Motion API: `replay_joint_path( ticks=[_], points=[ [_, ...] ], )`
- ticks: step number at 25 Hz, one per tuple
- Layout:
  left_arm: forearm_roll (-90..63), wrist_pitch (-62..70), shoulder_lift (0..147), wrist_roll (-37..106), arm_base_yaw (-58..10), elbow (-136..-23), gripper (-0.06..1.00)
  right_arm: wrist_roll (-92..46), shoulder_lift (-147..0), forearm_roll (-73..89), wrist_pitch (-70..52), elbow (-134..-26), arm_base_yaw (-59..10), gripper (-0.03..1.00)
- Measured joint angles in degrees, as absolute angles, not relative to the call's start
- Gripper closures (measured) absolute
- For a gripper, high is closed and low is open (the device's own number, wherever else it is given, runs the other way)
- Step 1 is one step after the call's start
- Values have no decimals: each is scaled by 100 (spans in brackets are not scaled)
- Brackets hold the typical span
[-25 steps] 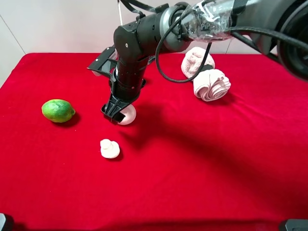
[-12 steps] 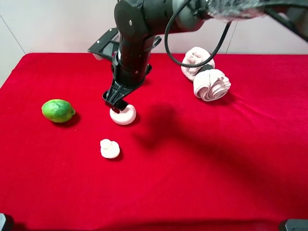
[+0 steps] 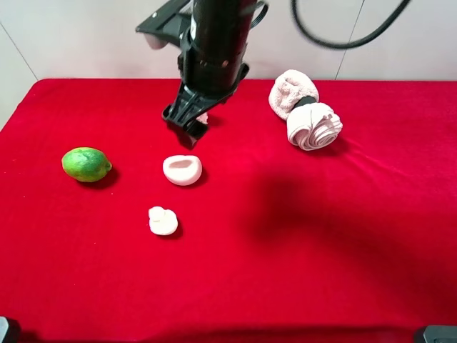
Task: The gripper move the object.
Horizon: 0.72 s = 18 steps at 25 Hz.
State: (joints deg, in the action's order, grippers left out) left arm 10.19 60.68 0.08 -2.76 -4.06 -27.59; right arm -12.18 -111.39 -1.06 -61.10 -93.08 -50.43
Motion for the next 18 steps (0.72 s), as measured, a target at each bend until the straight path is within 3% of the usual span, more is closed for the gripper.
replay_joint_path(
  ticks=[8, 18],
  points=[
    [1019, 6068, 8, -276, -406, -2759, -3, -1222, -10320, -196, -6945, -9107, -5043, 27],
    [1019, 6068, 8, -276, -406, -2759, -3, -1236, -8836, -234, -6961, -7501, -5043, 27]
  ],
)
